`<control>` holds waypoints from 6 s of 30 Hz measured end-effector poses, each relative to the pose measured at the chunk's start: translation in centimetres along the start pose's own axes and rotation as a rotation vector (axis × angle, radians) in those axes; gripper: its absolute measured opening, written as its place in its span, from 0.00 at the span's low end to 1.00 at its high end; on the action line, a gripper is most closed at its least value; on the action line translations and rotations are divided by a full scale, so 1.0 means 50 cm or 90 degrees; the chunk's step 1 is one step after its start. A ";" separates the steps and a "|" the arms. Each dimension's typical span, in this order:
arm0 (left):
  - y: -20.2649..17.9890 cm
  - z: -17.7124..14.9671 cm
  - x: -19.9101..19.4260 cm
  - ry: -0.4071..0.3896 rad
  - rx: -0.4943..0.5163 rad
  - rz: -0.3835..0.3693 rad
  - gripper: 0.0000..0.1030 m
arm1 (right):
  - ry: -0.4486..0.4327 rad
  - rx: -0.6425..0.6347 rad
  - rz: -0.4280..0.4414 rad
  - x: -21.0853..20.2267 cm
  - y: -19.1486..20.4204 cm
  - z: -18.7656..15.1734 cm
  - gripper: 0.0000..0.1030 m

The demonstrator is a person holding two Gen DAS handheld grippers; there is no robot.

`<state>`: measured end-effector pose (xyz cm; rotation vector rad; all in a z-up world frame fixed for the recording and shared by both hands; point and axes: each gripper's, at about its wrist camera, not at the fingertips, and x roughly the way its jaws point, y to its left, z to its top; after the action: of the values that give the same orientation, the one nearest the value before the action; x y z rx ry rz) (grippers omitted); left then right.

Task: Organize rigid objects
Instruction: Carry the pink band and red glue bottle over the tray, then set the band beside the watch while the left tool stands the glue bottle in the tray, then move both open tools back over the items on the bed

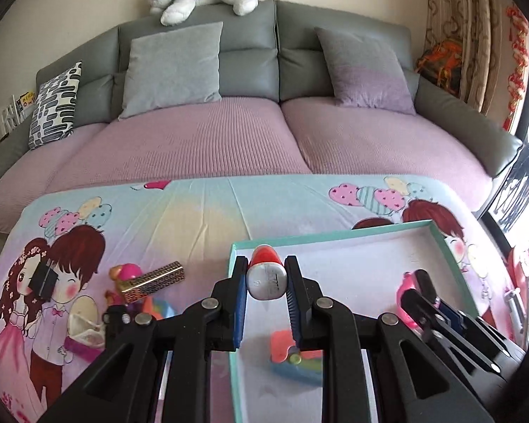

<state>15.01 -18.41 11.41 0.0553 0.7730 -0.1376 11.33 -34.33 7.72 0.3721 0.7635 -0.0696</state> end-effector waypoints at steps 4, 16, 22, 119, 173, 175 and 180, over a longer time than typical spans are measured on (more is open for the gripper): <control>-0.016 -0.004 0.026 0.009 -0.004 0.007 0.21 | 0.010 0.009 -0.009 0.006 -0.014 -0.001 0.21; -0.030 -0.042 0.073 0.043 0.006 0.033 0.21 | 0.017 0.016 0.020 0.011 -0.028 0.000 0.22; -0.035 -0.046 0.070 0.042 0.015 0.040 0.21 | 0.020 0.019 0.025 0.011 -0.030 0.000 0.22; 0.448 -0.179 -0.094 -0.007 -0.430 0.192 0.97 | 0.047 -0.270 0.136 0.037 0.328 -0.130 1.00; 0.476 -0.222 0.090 0.218 -0.220 0.147 0.97 | 0.141 -0.359 0.127 0.114 0.413 -0.234 0.87; 0.481 -0.229 0.081 0.224 -0.211 0.157 0.97 | 0.142 -0.365 0.128 0.114 0.417 -0.238 0.88; 0.510 -0.246 0.057 0.227 -0.228 0.175 0.97 | 0.139 -0.360 0.135 0.113 0.419 -0.239 0.87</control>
<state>12.16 7.75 0.59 -0.1585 1.1268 0.2801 11.58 -10.13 2.31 -0.0819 0.9177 0.3860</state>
